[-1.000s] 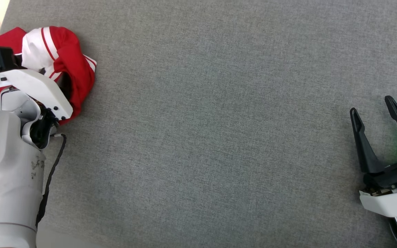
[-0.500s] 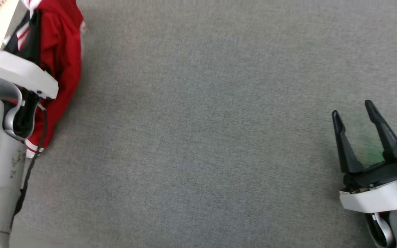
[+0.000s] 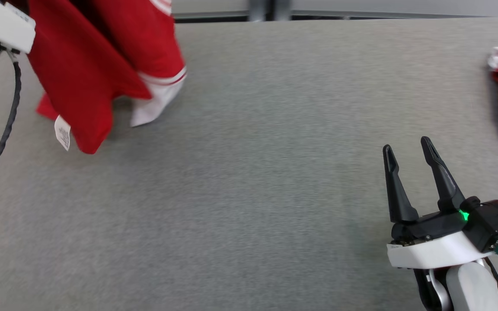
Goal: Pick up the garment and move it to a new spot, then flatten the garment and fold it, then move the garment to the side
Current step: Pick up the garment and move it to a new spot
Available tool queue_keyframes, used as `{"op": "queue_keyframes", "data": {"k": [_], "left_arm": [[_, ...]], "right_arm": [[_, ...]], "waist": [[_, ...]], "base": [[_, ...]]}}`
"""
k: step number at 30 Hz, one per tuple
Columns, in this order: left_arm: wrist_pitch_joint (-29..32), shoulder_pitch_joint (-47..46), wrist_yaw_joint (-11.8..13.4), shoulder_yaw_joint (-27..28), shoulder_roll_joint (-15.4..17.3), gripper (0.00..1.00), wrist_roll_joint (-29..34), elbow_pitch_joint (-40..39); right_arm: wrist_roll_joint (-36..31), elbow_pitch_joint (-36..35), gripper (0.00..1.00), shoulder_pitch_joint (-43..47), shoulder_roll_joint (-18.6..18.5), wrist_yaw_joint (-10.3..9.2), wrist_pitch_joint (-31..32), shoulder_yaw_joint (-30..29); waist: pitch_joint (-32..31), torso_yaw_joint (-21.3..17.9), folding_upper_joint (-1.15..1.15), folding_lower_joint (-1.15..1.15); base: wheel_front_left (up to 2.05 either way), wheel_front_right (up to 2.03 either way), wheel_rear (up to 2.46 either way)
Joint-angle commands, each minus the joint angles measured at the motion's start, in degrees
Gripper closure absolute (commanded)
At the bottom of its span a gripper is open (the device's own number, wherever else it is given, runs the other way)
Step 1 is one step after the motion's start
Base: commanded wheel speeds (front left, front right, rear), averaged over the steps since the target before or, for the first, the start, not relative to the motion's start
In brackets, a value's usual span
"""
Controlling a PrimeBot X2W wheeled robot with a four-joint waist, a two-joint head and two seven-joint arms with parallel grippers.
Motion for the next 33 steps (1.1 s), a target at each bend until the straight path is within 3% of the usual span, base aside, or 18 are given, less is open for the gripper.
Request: {"op": "queue_keyframes", "data": {"k": [1, 8, 12, 16, 21, 27, 32, 33], "left_arm": [[0.59, -1.49, 0.94, 0.07, 0.02, 1.0, 0.32, -1.36], [1.28, -4.17, 2.72, -2.21, -2.95, 1.0, 1.21, -3.15], [-0.12, -3.43, 2.51, -4.45, -6.86, 1.0, 0.6, -2.62], [-1.94, 0.21, 2.01, -8.18, -8.61, 1.0, 2.72, -1.86], [-5.86, 7.95, 1.63, -10.57, -9.58, 1.0, 3.27, -1.66], [-16.74, 28.47, -0.12, -15.02, -11.42, 1.0, 2.08, -0.9], [-21.72, 37.11, 1.14, -17.2, -13.62, 1.0, 5.04, 5.08], [-22.13, 38.35, 1.67, -17.14, -14.18, 0.93, 5.67, 6.03]], "right_arm": [[0.33, 0.05, 0.0, 0.65, 0.45, -0.13, 0.01, -0.19], [0.58, 0.14, 0.0, 1.15, 2.18, -0.12, 0.01, -0.75], [0.47, -0.05, 0.0, 1.7, 2.7, -0.12, 0.01, -1.27], [0.39, -0.06, 0.0, 1.99, 3.08, -0.12, 0.01, -1.26], [0.43, -0.09, 0.0, 2.38, 3.21, -0.12, 0.01, -1.41], [0.24, 0.08, 0.0, 3.39, 1.97, -0.12, 0.01, -2.31], [-0.05, -0.3, 0.0, 2.9, 0.68, -0.12, 0.01, -2.22], [-0.09, -0.32, 0.0, 2.73, 0.46, -0.13, 0.01, -2.18]], "waist": [[-3.92, -7.89, 0.0, 0.0], [-5.28, -17.06, 0.0, 0.0], [-5.53, -19.82, 0.0, 0.0], [-5.55, -20.88, 0.0, 0.0], [-5.28, -20.76, 0.0, 0.0], [-4.52, -16.75, 0.0, 0.0], [-4.0, -13.02, 0.0, 0.0], [-4.02, -12.29, 0.0, 0.0]], "base": [[0.0, 0.0, 0.0], [0.0, 0.0, 0.0], [0.0, 0.0, 0.0], [0.0, 0.0, 0.0], [0.0, 0.0, 0.0], [0.0, 0.0, 0.0], [0.0, 0.0, 0.0], [0.0, 0.0, 0.0]]}}
